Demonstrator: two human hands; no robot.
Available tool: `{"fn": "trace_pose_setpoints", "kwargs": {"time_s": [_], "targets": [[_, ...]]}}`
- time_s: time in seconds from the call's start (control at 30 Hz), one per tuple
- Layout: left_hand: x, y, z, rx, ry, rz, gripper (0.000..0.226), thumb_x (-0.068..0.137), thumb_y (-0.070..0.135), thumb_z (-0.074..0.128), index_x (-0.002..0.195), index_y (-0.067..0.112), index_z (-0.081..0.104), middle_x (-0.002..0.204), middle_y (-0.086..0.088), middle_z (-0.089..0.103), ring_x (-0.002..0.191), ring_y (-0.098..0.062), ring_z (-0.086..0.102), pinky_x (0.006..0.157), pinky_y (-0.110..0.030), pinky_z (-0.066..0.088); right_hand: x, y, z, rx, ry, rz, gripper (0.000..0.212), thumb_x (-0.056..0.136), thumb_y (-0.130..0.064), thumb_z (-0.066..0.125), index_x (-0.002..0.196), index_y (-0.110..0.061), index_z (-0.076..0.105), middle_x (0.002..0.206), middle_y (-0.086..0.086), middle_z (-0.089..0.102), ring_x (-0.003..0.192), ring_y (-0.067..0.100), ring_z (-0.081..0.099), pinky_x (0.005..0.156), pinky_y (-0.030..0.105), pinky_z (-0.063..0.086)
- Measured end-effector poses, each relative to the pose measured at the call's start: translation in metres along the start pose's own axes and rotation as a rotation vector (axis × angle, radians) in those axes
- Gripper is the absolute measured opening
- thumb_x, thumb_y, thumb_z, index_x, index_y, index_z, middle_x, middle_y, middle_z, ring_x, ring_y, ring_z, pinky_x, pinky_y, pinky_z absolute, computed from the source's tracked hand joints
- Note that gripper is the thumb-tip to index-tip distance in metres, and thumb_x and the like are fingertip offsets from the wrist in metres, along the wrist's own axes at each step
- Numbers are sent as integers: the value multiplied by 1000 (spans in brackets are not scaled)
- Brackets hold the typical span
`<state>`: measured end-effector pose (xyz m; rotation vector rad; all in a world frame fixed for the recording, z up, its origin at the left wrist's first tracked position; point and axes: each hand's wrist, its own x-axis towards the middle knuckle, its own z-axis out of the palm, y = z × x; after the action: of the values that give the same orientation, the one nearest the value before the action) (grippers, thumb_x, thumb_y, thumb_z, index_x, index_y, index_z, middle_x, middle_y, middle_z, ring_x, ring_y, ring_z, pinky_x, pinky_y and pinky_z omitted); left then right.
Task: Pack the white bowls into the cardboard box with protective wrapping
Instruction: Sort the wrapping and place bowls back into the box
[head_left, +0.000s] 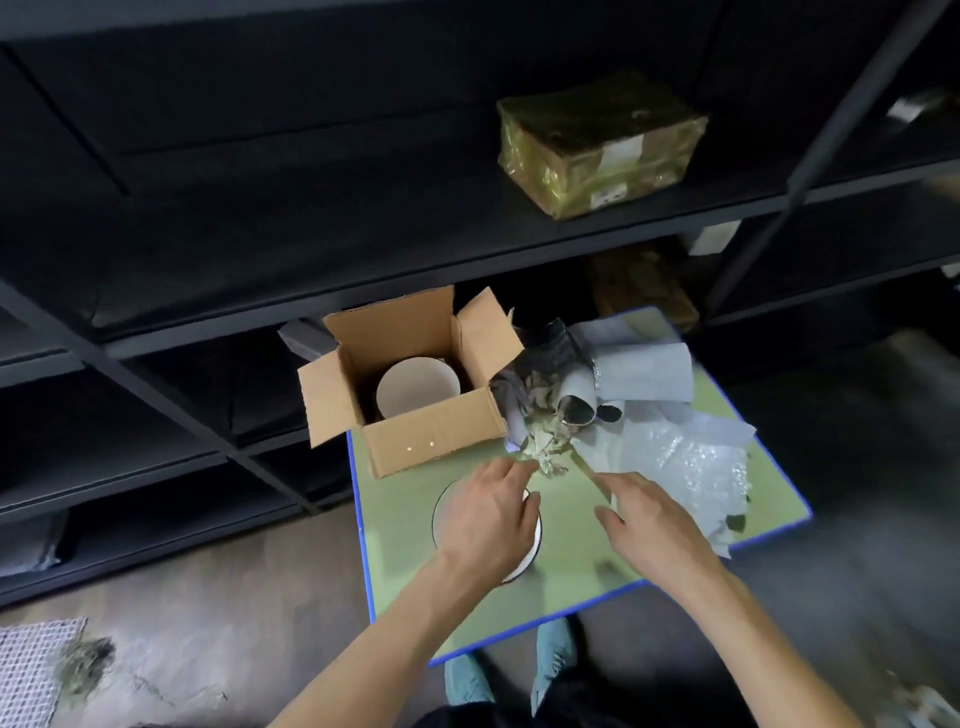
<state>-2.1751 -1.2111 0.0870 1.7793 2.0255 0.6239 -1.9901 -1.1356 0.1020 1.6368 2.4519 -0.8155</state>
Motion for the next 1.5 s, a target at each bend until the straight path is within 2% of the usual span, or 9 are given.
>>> {"fn": "trace_pose_setpoints", "kwargs": {"time_s": [0.43, 0.57, 0.67, 0.73, 0.83, 0.93, 1.1, 1.27, 1.5], "targets": [[84, 72, 97, 122, -382, -30, 40, 100, 32, 45, 132, 8, 52, 122, -13, 56, 113, -31, 54, 93, -38, 45, -1, 135, -36, 87, -9, 320, 50, 99, -24, 50, 147, -15, 43, 141, 5, 49, 129, 25, 48, 102, 40, 44], [99, 81, 119, 151, -451, -96, 46, 101, 33, 44, 139, 8, 44, 129, -14, 52, 117, -31, 52, 97, -40, 45, 13, 166, -37, 123, -13, 355, 27, 95, -24, 51, 120, -19, 57, 108, 3, 55, 107, 27, 59, 83, 39, 49], [105, 83, 133, 135, -471, -150, 47, 99, 31, 48, 139, 7, 41, 129, -15, 50, 116, -31, 52, 97, -39, 45, 28, 180, -38, 154, -9, 353, 27, 94, -24, 55, 121, -22, 56, 103, 0, 53, 97, 24, 58, 72, 32, 41], [107, 84, 139, 105, -468, -183, 48, 98, 27, 49, 140, 7, 39, 128, -15, 49, 115, -31, 53, 98, -39, 46, 38, 183, -37, 159, 1, 345, 8, 93, -22, 57, 101, -22, 55, 95, -2, 52, 89, 23, 55, 64, 31, 37], [107, 85, 143, 54, -457, -203, 55, 97, 24, 51, 147, 8, 33, 131, -16, 45, 114, -33, 54, 97, -39, 46, 51, 184, -32, 190, 36, 351, 25, 90, -18, 59, 76, -20, 38, 78, -4, 47, 77, 23, 47, 55, 28, 31], [109, 85, 146, 3, -420, -233, 55, 99, 27, 49, 149, 12, 32, 132, -15, 46, 113, -31, 56, 98, -39, 46, 60, 179, -33, 227, 80, 332, 9, 91, -20, 60, 99, -20, 55, 95, -3, 60, 91, 23, 57, 70, 34, 44], [114, 83, 142, -11, -383, -283, 59, 101, 31, 47, 153, 12, 28, 140, -16, 47, 125, -31, 51, 105, -36, 39, 67, 176, -37, 260, 132, 341, 25, 95, -13, 52, 118, -16, 61, 114, -2, 67, 104, 26, 62, 84, 35, 48], [119, 78, 122, -64, -298, -286, 65, 98, 31, 54, 153, 11, 26, 143, -16, 47, 123, -32, 52, 99, -39, 44, 70, 173, -60, 406, 129, 279, 18, 95, -18, 50, 110, -24, 59, 102, -4, 66, 94, 21, 60, 72, 32, 46], [119, 71, 82, -247, -118, -380, 57, 96, 37, 59, 143, 17, 34, 114, -8, 62, 99, -26, 60, 79, -34, 43, 70, 149, -90, 481, 133, 94, 21, 96, -22, 49, 115, -26, 58, 91, -8, 66, 80, 10, 60, 63, 23, 40]]}}
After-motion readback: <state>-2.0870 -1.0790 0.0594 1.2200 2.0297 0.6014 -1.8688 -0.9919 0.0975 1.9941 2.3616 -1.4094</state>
